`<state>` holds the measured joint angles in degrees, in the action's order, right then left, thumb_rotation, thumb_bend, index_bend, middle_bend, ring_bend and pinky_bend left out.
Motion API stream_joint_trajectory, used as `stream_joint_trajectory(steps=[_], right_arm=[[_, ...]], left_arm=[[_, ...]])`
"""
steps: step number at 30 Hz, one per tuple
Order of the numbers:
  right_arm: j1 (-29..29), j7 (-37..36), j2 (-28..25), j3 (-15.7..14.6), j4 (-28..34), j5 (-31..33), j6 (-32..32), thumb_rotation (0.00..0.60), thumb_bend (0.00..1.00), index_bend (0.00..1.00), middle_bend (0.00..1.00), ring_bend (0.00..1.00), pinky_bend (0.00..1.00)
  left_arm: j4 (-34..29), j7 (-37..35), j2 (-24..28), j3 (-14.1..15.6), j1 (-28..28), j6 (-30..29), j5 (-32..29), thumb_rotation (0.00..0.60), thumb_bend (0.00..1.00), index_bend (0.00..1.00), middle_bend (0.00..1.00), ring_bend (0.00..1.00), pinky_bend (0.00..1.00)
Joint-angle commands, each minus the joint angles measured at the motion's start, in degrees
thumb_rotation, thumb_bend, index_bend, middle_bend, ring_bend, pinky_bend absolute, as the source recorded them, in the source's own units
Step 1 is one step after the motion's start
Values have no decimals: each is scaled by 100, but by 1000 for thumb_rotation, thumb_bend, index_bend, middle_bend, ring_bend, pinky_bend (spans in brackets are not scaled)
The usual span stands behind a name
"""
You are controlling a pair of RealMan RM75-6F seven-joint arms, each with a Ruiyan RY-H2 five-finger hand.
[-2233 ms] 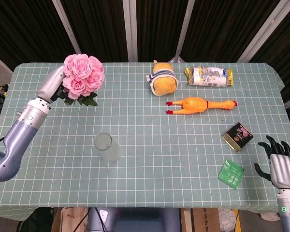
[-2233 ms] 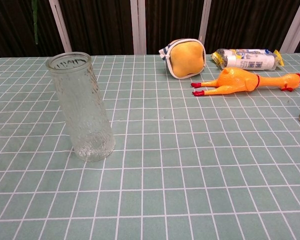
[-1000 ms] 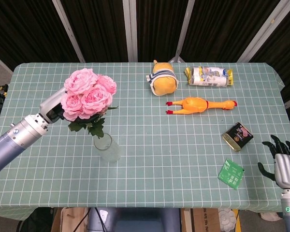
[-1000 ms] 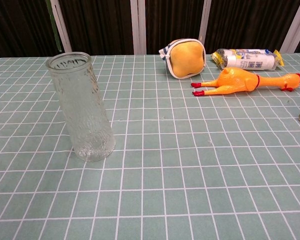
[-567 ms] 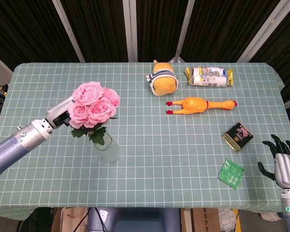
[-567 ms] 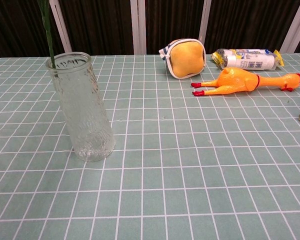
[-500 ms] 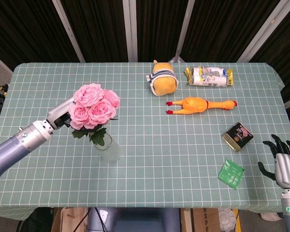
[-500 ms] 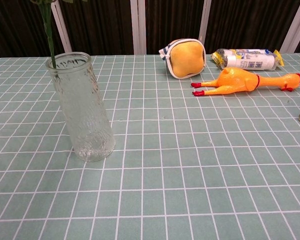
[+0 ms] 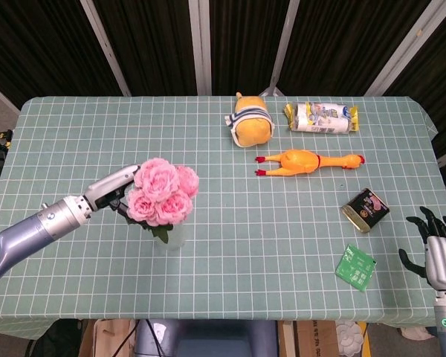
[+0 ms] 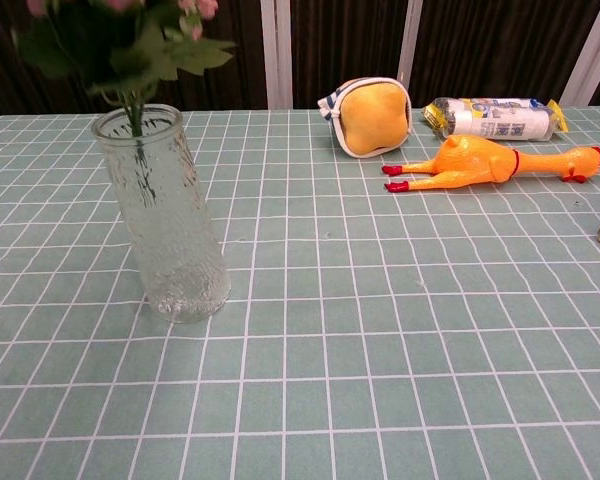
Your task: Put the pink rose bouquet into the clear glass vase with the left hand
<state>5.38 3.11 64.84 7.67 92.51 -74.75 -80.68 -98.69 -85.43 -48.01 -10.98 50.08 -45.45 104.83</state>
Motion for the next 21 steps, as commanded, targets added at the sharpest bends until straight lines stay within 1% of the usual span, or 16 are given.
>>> stream_joint_trajectory(steps=[1, 5, 8, 12, 15, 19, 21], right_arm=[[0, -4, -2, 1, 2, -2, 0, 600, 326, 258, 123, 174, 87], [-3, -21, -13, 1, 15, 1, 7, 600, 327, 258, 123, 173, 87], [-10, -37, -20, 5, 20, 6, 0, 600, 327, 258, 123, 174, 87], [-16, -57, -26, 5, 29, -2, -7, 600, 326, 258, 123, 173, 87], [-20, -59, -26, 5, 38, -17, -23, 600, 326, 258, 123, 174, 87], [-22, -55, -20, 0, 66, -39, -36, 600, 326, 258, 123, 174, 87], [-19, -62, -18, 1, 73, -44, -35, 600, 327, 258, 123, 174, 87]], left_arm=[[141, -273, 10, 284, 188, -144, 284, 600, 212, 254, 178, 48, 170], [230, -435, 47, 529, 307, -272, 476, 600, 209, 228, 147, 17, 142], [290, -553, 120, 730, 388, -363, 616, 600, 182, 169, 85, 0, 76], [402, -801, 361, 1061, 509, -467, 864, 600, 143, 75, 21, 0, 6], [484, -1002, 621, 1278, 612, -537, 1018, 600, 118, 59, 3, 0, 0], [515, -862, 1035, 1397, 602, -580, 889, 600, 107, 52, 0, 0, 0], [457, -572, 1287, 1436, 573, -420, 729, 600, 106, 51, 0, 0, 0]])
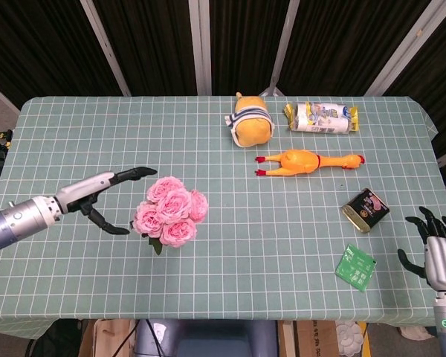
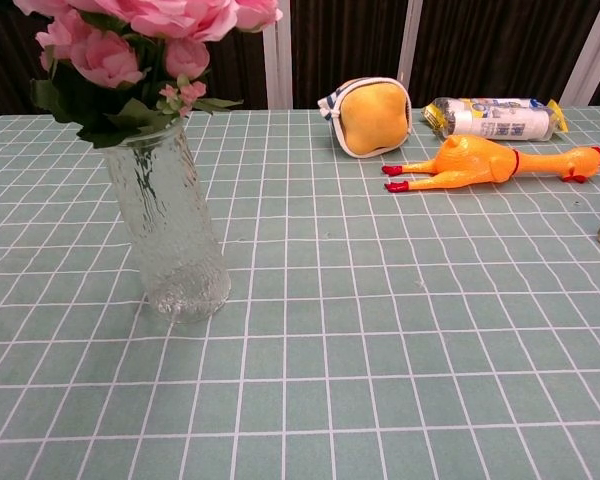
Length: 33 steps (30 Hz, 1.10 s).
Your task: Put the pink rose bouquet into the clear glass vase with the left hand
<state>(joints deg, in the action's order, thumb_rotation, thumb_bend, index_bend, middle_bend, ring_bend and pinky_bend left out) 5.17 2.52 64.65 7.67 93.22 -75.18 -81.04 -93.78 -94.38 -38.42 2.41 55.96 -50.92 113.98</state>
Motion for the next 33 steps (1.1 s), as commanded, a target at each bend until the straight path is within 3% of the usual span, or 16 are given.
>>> stream_joint_trajectory(steps=[1, 3, 6, 10, 12, 14, 17, 22, 29, 33], right_arm=[[3, -2, 3, 2, 0, 0, 3, 600, 326, 258, 123, 174, 87], [4, 7, 7, 3, -5, 2, 3, 600, 326, 258, 123, 174, 87], [11, 11, 6, -10, -10, -30, 10, 600, 326, 258, 123, 174, 87], [28, -46, -3, -58, -65, -284, -70, 600, 326, 268, 123, 174, 88], [36, -161, -12, -103, -145, -527, -154, 600, 326, 269, 123, 174, 88], [25, -271, -5, -120, -241, -723, -292, 600, 326, 269, 123, 174, 85], [-8, -358, -23, -145, -295, -901, -445, 600, 326, 269, 123, 174, 78], [-104, -564, -119, -186, -246, -1126, -707, 600, 326, 268, 123, 174, 77], [-109, -574, -227, -237, -150, -1098, -600, 600, 326, 269, 123, 174, 71], [-114, -525, -251, -266, -121, -1144, -603, 600, 326, 269, 123, 174, 71]], left_arm=[[-97, 544, 431, 91, -48, 205, -302, 600, 106, 51, 0, 0, 0], [-236, 1016, 596, 39, -159, 255, -560, 600, 106, 50, 1, 0, 0], [-533, 2350, 835, -111, -611, 30, -1225, 600, 106, 61, 17, 0, 16], [-1136, 5823, 685, -205, -1883, -1200, -2767, 600, 106, 92, 30, 0, 21], [-1415, 8082, 144, -139, -2669, -2370, -3489, 600, 106, 102, 30, 0, 19], [-1494, 9537, -636, -17, -3364, -3487, -3676, 600, 106, 113, 32, 0, 19], [-1255, 9944, -1334, 184, -3947, -4196, -3446, 600, 106, 131, 37, 0, 19], [-439, 9899, -2094, 411, -4579, -4597, -3264, 600, 106, 140, 39, 0, 19], [-11, 10088, -2511, 260, -5062, -5554, -2621, 600, 106, 143, 46, 0, 19], [43, 9840, -2485, 185, -5088, -5272, -2800, 600, 106, 146, 46, 0, 19]])
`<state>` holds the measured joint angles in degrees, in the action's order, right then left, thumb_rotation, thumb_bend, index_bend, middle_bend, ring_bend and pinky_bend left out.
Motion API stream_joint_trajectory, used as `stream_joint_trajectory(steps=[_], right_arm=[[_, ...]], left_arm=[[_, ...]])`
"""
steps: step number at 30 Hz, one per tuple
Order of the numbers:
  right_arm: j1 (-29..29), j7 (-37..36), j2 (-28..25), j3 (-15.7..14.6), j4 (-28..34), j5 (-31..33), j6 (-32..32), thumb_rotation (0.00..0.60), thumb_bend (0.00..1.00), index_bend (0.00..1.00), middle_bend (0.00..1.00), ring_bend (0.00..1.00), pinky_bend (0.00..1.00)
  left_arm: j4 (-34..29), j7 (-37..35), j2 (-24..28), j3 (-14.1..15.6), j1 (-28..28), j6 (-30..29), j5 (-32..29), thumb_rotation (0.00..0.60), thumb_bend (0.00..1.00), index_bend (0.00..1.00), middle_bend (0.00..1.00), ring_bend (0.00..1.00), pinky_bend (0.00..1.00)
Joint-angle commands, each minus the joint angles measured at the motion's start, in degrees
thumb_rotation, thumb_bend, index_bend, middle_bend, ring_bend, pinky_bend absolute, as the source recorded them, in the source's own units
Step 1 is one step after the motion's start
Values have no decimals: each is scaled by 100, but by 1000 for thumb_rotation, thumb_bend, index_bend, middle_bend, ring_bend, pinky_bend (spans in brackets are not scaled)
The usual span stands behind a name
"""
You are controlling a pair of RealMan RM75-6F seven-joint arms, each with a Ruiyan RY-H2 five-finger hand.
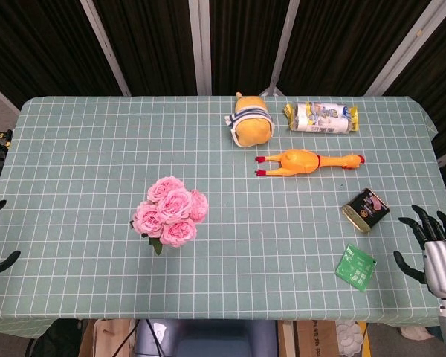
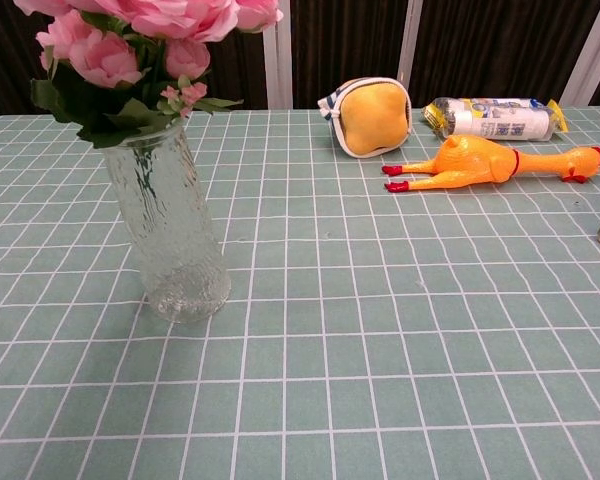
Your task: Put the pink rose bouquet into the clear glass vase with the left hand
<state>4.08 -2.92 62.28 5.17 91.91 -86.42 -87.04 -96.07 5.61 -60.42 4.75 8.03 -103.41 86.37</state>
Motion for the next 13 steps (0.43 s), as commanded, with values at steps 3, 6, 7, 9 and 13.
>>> stream_joint_trajectory(steps=[3, 6, 7, 9, 13], right_arm=[[-33, 67, -46, -23, 44, -13, -35, 600, 326, 269, 123, 173, 71], [-64, 97, -86, -24, 91, 19, -58, 600, 327, 268, 123, 173, 71], [-74, 111, -106, -32, 108, 27, -54, 600, 327, 268, 123, 174, 71], [-93, 132, -141, -48, 144, 47, -42, 600, 326, 268, 123, 174, 71], [-134, 167, -206, -84, 206, 65, -37, 600, 326, 268, 123, 174, 71]], left_arm=[[340, -323, -238, -126, -266, 162, -95, 600, 106, 146, 46, 0, 19], [332, -639, -172, -155, -267, 361, -125, 600, 106, 149, 46, 0, 19], [308, -768, -118, -155, -258, 505, -200, 600, 106, 152, 46, 0, 19], [270, -879, -22, -166, -221, 794, -369, 600, 106, 153, 46, 0, 19], [192, -1019, 100, -237, -95, 1332, -625, 600, 106, 152, 46, 0, 19]])
